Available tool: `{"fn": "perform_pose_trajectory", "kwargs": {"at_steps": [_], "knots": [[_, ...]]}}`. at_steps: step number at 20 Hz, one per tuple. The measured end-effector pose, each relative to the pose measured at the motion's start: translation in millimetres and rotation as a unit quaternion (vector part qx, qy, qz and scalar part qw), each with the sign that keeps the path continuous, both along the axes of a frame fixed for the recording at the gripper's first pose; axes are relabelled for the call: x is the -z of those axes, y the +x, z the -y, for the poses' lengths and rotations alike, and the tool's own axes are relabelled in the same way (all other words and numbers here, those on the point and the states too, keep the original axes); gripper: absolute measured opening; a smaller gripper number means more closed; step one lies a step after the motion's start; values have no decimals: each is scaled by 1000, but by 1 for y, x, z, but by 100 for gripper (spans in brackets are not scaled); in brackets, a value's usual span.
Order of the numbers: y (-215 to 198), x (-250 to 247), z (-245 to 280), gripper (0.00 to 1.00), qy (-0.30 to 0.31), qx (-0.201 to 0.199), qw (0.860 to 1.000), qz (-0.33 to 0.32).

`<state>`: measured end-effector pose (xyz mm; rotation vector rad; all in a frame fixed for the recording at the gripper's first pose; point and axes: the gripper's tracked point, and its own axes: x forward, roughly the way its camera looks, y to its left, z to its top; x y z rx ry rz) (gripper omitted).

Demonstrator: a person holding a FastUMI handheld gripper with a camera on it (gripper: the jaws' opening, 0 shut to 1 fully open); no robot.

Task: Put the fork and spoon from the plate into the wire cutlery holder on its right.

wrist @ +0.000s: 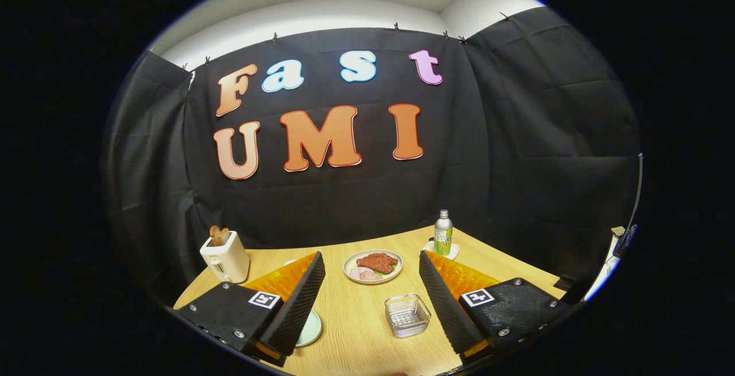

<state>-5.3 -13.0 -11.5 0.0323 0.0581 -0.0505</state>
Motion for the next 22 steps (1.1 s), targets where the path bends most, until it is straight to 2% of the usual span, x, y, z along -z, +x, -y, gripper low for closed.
{"fn": "perform_pose_trajectory", "kwargs": {"at_steps": [6, 12, 14, 17, 19, 22], "knots": [[-2, 8, -16, 99, -21, -4, 1000, -19], [10, 53, -77, 99, -24, -52, 993, -108], [15, 80, -102, 99, -16, -72, 984, -161], [23, 114, -137, 99, -37, -106, 968, -224], [32, 133, -153, 99, -57, -125, 956, -260], [42, 162, -172, 99, -55, -141, 934, -323]]}}
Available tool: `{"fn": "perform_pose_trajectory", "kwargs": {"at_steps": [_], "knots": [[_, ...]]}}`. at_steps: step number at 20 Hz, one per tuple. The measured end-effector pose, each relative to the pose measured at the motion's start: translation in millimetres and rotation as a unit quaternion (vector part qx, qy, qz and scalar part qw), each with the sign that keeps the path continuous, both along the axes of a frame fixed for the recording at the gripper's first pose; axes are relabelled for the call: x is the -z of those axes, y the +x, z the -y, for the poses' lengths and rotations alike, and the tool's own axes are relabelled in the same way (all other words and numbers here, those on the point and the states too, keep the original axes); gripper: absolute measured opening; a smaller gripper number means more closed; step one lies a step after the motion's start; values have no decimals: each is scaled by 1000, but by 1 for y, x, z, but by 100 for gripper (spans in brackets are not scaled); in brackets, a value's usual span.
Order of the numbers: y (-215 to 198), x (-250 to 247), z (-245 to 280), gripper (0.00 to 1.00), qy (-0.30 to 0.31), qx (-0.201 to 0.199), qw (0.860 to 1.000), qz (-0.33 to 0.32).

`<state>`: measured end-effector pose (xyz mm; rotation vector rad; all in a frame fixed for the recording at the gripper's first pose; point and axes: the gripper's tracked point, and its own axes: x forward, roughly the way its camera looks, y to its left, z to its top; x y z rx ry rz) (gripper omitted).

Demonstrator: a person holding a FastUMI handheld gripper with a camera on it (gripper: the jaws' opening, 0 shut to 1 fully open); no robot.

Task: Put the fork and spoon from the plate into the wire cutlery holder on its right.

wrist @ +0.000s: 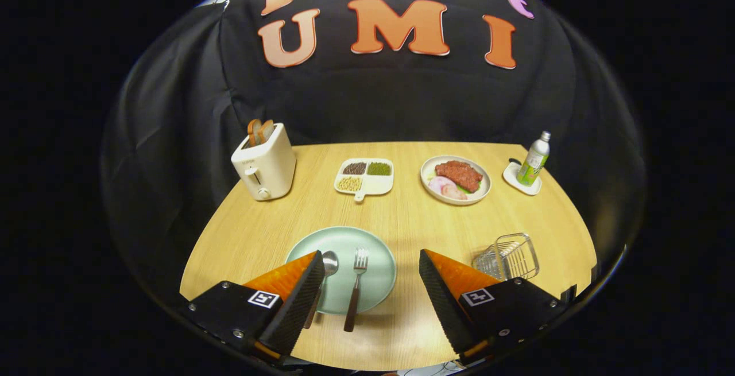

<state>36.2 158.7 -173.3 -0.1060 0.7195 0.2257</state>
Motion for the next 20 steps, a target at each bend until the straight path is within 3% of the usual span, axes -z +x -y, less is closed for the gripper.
{"fn": "perform_pose_trajectory", "kwargs": {"at_steps": [7, 14, 20], "knots": [[4, 47, -17, 99, -33, -31, 993, -107], [-16, 98, -22, 99, -57, -16, 964, -257], [-6, 126, -13, 97, -96, -1, 953, -286]]}}
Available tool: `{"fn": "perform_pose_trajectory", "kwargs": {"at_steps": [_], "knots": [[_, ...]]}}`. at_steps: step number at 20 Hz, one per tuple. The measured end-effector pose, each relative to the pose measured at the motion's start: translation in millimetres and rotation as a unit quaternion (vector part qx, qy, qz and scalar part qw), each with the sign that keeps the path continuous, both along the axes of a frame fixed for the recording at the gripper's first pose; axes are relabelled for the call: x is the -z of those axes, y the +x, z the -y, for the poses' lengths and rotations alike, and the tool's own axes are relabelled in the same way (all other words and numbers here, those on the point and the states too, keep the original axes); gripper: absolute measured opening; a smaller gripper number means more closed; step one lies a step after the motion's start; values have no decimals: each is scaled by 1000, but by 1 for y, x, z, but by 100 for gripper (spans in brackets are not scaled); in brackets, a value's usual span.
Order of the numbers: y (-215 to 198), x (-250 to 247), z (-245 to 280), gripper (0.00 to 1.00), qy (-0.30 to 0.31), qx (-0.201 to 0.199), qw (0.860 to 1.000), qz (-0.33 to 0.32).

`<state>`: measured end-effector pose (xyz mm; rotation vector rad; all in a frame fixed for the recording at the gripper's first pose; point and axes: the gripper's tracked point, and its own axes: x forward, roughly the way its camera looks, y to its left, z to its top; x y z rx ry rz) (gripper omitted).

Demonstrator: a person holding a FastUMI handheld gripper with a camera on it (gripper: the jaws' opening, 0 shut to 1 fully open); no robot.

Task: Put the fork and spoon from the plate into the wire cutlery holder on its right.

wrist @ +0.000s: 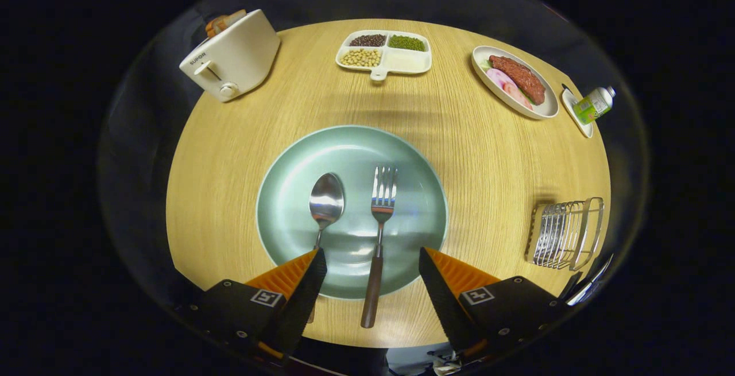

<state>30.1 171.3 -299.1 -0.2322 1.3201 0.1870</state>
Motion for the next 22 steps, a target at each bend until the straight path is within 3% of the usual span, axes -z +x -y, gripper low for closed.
{"fn": "perform_pose_trajectory", "kwargs": {"at_steps": [2, 10, 14, 16, 17, 19, 22], "knots": [[0, 8, 3, 94, 2, 18, 1000, -11], [0, 25, 3, 71, 7, 22, 999, -28], [-4, 35, 2, 48, 17, 37, 998, -41], [-4, 37, 5, 31, 13, 43, 998, -39], [-4, 37, 5, 14, 17, 47, 998, -37], [-5, 34, 6, 6, 22, 48, 998, -39], [-7, 15, 3, 4, 53, 46, 997, -37]]}}
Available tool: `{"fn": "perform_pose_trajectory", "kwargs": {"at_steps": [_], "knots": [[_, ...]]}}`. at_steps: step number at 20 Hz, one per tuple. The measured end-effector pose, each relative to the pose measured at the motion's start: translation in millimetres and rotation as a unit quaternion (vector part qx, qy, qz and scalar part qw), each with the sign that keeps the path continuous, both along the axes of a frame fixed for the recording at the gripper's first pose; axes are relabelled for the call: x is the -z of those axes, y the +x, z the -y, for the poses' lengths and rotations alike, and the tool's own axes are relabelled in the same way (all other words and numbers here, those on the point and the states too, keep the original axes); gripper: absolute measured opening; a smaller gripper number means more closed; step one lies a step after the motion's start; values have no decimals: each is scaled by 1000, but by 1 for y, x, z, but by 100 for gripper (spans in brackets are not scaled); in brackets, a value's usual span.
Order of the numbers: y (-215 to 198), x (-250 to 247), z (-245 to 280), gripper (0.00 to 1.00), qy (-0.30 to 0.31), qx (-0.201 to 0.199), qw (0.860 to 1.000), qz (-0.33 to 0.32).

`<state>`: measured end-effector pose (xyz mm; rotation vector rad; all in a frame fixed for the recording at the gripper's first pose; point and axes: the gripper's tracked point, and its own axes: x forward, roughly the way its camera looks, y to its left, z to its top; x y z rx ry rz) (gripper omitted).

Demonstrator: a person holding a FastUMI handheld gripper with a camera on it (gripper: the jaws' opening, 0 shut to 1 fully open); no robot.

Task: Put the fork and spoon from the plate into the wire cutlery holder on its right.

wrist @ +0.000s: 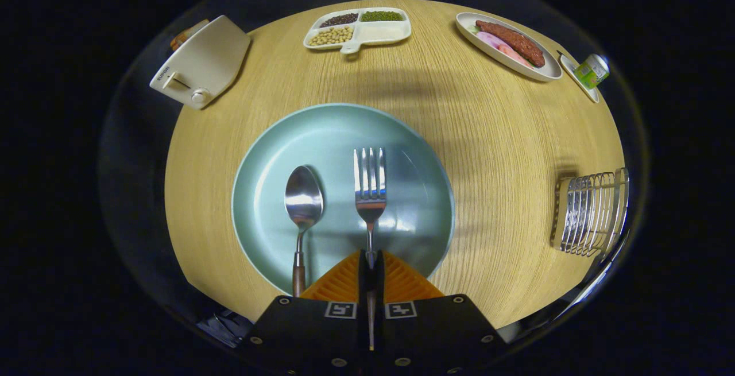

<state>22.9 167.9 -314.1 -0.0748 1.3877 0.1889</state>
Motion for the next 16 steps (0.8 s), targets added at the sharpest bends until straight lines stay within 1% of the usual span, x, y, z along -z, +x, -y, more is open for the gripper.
{"fn": "perform_pose_trajectory", "kwargs": {"at_steps": [1, 5, 7, 9, 12, 16], "knots": [[-3, -9, 2, 4, 7, -4, 1000, 0], [-24, -57, 23, 3, 27, -44, 999, -8], [-30, -83, 53, 3, 12, -71, 997, -9], [-35, -105, 82, 3, 1, -83, 996, -14], [-32, -127, 139, 3, -41, -93, 994, -27], [-28, -139, 205, 3, -84, -97, 990, -67]]}}
